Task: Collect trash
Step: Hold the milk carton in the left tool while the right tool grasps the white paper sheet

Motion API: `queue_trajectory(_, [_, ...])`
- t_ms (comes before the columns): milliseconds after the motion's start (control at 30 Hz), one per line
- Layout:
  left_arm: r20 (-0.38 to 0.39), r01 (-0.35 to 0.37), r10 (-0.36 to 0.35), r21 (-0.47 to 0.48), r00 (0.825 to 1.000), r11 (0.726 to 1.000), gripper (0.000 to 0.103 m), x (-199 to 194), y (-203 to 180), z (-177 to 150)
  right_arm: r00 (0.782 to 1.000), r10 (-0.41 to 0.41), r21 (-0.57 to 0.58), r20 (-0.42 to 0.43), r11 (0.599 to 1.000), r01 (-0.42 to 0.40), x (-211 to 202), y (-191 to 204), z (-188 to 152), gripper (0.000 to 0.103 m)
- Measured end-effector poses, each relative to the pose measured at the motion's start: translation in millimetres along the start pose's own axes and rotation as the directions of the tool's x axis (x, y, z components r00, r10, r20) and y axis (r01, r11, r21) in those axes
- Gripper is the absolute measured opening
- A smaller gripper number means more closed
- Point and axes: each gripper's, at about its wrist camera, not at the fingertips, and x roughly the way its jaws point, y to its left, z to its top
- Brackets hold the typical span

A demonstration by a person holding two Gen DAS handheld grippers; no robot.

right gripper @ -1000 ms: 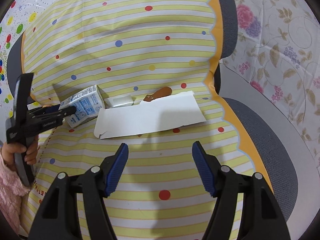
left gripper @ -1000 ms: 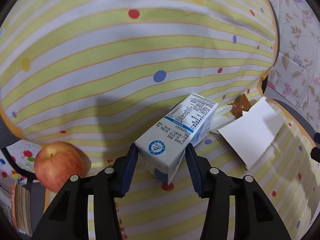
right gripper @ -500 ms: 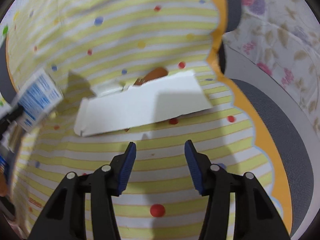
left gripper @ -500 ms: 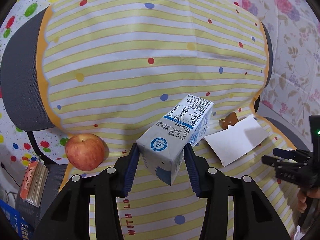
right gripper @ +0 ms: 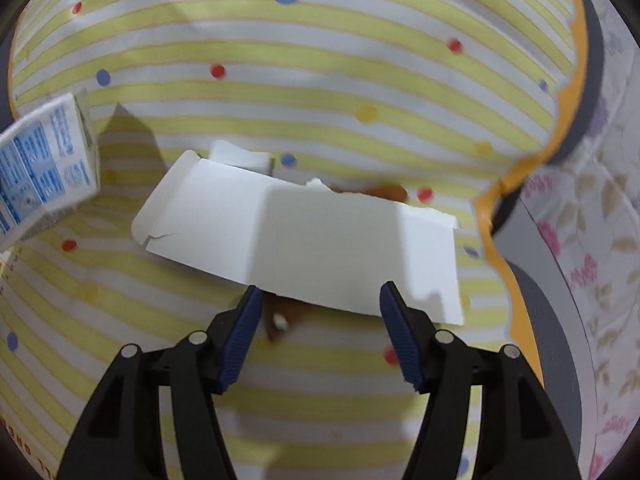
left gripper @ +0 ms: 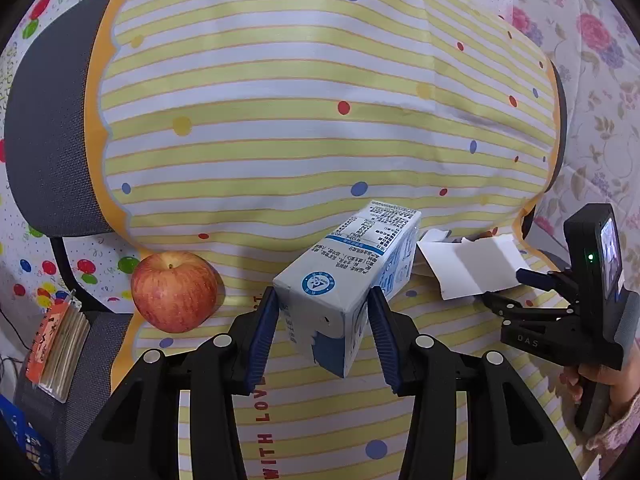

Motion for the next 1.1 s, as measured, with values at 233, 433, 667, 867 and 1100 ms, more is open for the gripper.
queue_trajectory(233, [0.027,-0.024,0.024,-0.029,0.999,0.999,0.046,-4.7,6.9,3.1,0.992,0.112,-0.03,0.057,0.993,-0.111,-13.8,29.5,13.0,0.066])
queue_trajectory(433, [0.026,-0.012,0.013,-0.035,1.0,0.999,0.046,-5.8,8.2,2.6,0.997,0.069,-0.098,0.029,0.993,-0.065,-2.6,59.1,21.9,0.065])
queue_trajectory(667, [0.029,0.01,-0.009,-0.029,1.0,1.0,0.044,-13.9,7.8,-2.0,1.0,0.026,-0.069,-0.016,0.997,-0.027,-5.3,46.2,12.1,0.003])
queue_trajectory(867, [0.059,0.056,-0.055,-0.016,0.997,0.998,0.044,-49.9,-0.4,-6.4,0.988,0.099,0.033,0.12,0.994,-0.103,-87.6,11.3,-3.8,0.002])
queue_trajectory(1100, [0.103,0.106,-0.11,0.038,0.989,0.994,0.044,-114.4,-33.6,-29.3,0.941,0.186,0.165,0.282,0.957,-0.238,-197.9,-27.8,-48.5,0.002])
